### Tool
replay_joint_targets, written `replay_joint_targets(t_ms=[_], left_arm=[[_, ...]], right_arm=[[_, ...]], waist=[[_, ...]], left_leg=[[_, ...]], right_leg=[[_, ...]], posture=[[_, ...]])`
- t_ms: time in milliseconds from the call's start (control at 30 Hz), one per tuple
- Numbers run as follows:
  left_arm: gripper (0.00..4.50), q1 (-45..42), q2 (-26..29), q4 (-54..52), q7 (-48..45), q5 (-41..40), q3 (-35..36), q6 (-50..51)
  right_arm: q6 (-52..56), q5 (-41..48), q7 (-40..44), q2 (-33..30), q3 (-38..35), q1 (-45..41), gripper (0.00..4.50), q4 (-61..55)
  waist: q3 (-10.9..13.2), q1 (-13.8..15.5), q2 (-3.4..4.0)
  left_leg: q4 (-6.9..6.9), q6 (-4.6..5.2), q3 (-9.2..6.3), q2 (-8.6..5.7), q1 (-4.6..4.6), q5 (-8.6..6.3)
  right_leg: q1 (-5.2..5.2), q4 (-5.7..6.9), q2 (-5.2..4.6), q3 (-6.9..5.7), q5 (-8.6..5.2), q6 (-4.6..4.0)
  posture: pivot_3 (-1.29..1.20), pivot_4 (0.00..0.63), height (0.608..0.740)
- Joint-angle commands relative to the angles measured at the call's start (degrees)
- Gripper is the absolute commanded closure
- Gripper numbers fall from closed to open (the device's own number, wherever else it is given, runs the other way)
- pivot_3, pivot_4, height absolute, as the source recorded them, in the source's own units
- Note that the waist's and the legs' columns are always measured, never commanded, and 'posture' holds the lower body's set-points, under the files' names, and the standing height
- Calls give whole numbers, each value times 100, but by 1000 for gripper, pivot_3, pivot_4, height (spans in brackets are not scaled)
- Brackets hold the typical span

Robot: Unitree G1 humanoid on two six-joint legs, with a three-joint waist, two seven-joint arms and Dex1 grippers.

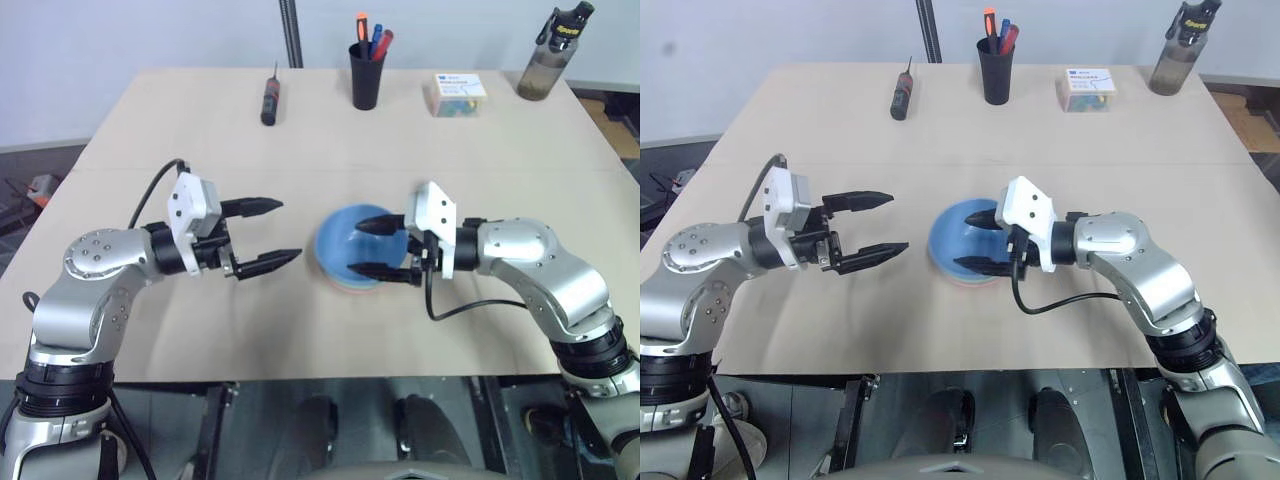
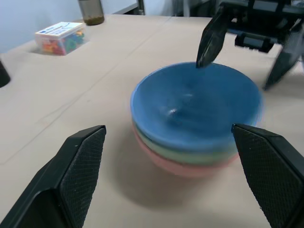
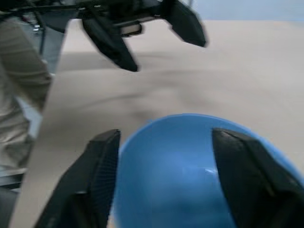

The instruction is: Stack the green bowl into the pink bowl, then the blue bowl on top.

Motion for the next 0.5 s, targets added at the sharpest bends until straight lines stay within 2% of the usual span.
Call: replay_joint_targets(t_ms=[33, 100, 167, 267, 333, 500], left_arm=[[0, 261, 35, -283, 325, -131, 321, 255], [0, 436, 61, -376, 382, -203, 431, 335], [0, 595, 131, -379, 385, -199, 547, 376], [0, 861, 287, -328, 252, -264, 790, 436], [0, 1024, 393, -290, 165, -257, 933, 422], [0, 1355, 572, -274, -34, -250, 1162, 405]], right_arm=[[29, 269, -81, -547, -1126, 428, 1457, -562], [353, 636, 250, -1063, -1702, 816, 1457, -598], [470, 814, 304, -1322, -2144, 1140, 1457, -528], [239, 740, 352, -1673, -2615, 1682, 447, -561], [278, 805, 418, -1881, -2924, 2021, 120, -657], [392, 1063, 501, -2111, -3407, 2612, 120, -868]], waist=[[0, 19, 0], [0, 27, 0], [-1, 28, -1], [-1, -3, 0], [-1, -10, 2], [-2, 10, 2]], left_leg=[[0, 0, -1, 0, -2, 0], [-1, 1, -2, 0, -2, 0], [-2, 2, -1, -1, -2, -1], [-3, 3, 4, 6, 6, -2], [-6, 18, 12, 10, 12, -10], [-6, 28, 17, 10, 19, -16]], right_leg=[[0, -1, 0, -2, 0, 0], [1, -3, -1, -3, 0, 0], [4, -5, -4, -2, 0, 0], [7, 0, 1, 4, 0, 0], [7, 2, 4, 11, 0, -1], [16, 1, 2, 14, 0, 0]], posture=[[0, 150, 740], [0, 150, 740], [0, 150, 740], [0, 150, 740], [0, 150, 740], [0, 150, 740]])
